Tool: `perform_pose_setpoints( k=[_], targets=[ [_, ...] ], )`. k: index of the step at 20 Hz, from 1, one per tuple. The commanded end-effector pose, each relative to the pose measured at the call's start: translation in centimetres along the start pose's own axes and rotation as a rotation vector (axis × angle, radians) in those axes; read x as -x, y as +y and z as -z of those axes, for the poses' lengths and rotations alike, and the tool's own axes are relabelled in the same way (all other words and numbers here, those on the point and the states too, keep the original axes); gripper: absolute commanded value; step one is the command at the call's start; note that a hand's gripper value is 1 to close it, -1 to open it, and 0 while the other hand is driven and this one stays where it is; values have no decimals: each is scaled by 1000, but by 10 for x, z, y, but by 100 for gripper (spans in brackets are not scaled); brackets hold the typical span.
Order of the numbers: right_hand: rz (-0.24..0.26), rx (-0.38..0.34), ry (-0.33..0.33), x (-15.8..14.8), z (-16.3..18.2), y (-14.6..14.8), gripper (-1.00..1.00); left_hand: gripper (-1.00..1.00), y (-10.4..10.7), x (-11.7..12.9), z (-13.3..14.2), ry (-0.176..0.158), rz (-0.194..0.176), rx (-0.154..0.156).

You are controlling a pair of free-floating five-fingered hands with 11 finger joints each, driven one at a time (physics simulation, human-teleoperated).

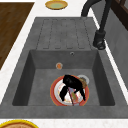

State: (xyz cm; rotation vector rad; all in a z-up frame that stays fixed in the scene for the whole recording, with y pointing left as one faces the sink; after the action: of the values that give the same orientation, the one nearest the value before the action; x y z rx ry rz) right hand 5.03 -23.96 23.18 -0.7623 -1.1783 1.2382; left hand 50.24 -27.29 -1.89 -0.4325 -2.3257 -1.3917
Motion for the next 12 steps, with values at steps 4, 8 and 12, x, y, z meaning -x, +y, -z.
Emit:
perform_pose_setpoints(
  k=[4,8,12],
  targets=[
    [0,0,0,0,0,0,0,-100,16,-27,4,-64,16,10],
    [0,0,0,0,0,0,0,-100,30,-42,10,-61,-19,24],
    [0,0,0,0,0,0,0,-100,46,-59,20,-69,-41,37]
  ],
)
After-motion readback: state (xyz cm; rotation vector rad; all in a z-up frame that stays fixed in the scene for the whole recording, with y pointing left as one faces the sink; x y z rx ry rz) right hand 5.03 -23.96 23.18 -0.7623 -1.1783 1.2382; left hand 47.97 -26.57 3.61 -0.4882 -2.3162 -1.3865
